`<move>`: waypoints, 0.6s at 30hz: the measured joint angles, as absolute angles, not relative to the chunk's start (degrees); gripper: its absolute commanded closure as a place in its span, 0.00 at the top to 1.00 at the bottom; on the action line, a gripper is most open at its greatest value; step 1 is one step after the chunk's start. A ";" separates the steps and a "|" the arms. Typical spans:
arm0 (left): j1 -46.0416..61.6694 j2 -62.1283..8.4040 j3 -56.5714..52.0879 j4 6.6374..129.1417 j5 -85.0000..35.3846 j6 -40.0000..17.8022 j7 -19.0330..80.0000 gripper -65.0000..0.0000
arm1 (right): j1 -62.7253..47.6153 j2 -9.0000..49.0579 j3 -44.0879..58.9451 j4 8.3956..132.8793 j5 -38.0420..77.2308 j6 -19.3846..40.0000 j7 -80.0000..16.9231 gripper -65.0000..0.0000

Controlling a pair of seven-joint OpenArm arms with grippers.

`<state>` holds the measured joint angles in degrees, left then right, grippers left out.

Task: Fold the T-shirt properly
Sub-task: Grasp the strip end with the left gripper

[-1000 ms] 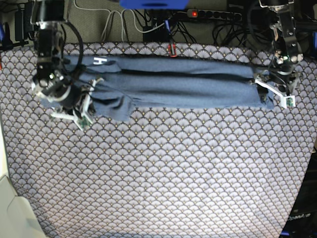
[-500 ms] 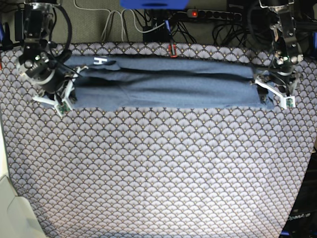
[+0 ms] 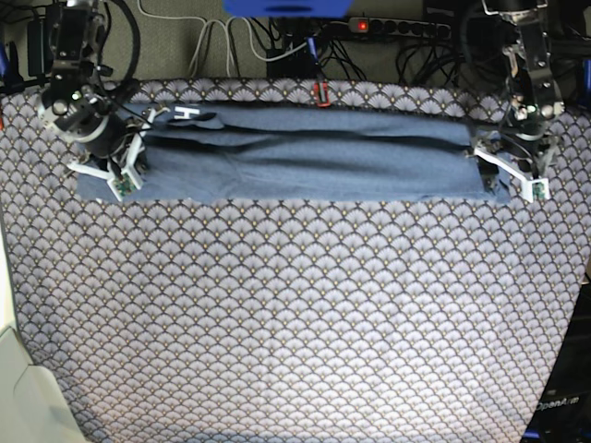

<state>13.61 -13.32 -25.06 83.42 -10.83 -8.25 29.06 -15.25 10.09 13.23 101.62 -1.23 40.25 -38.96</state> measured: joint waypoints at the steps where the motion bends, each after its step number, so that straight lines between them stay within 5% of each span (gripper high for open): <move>1: 13.58 -13.32 -25.06 82.56 -11.57 -8.32 27.90 0.66 | -15.25 10.11 13.23 101.62 -1.23 40.25 -38.96 0.00; 7: 12.97 -13.47 -25.08 80.12 -12.49 -8.47 26.52 0.63 | -15.25 10.11 13.23 101.62 -1.23 40.25 -38.96 0.00; 10: 12.97 -13.32 -25.08 80.07 -12.78 -9.02 26.44 0.45 | -15.25 10.11 13.23 101.62 -1.23 40.25 -38.96 0.00; 14: 12.99 -13.13 -24.84 80.09 -13.13 -10.35 26.30 0.05 | -15.25 10.11 13.23 101.62 -1.21 40.25 -38.94 0.00; 18: 12.99 -13.13 -24.84 80.31 -13.15 -10.31 26.35 0.02 | -15.25 10.11 13.23 101.62 -1.21 40.25 -38.94 0.00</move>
